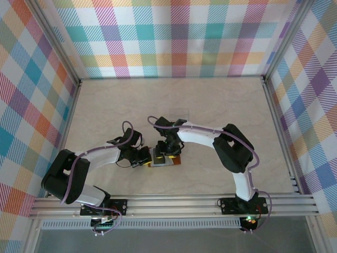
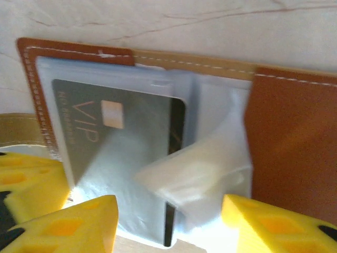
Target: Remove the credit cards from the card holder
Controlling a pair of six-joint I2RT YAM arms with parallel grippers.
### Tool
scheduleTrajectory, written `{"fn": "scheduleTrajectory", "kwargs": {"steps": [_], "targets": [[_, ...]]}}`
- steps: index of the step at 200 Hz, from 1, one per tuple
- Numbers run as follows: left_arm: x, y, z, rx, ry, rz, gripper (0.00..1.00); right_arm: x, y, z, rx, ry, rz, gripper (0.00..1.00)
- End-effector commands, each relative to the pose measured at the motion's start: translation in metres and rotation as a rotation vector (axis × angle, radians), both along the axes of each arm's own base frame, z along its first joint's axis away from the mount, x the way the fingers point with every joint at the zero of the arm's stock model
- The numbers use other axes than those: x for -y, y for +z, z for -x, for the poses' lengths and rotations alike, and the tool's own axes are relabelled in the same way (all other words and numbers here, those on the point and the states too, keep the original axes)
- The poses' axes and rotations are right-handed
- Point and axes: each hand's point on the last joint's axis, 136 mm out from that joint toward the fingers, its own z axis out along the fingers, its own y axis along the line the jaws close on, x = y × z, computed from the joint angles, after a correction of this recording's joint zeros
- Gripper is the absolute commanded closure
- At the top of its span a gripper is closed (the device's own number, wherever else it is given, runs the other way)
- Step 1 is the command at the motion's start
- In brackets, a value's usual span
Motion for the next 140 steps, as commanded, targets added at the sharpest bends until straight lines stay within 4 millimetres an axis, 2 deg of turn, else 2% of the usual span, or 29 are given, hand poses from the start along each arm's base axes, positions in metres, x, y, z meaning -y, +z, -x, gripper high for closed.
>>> {"fn": "scheduleTrajectory", "kwargs": {"steps": [1,61,100,140], "targets": [[-0.010,-0.015,0.009,-0.052,0.002,-0.055,1.00,0.015,0.003,-0.001,0.034,0.023,0.099,0.42],[-0.014,-0.010,0.009,-0.054,-0.002,-0.082,1.00,0.035,0.010,-0.007,0.095,0.023,0.180,0.39],[-0.010,0.009,0.002,-0.009,0.004,-0.064,1.00,0.053,0.001,-0.010,0.100,0.008,0.228,0.39],[-0.011,0.027,-0.003,0.029,0.007,-0.060,1.00,0.061,-0.015,-0.004,0.080,0.010,0.249,0.40]]}}
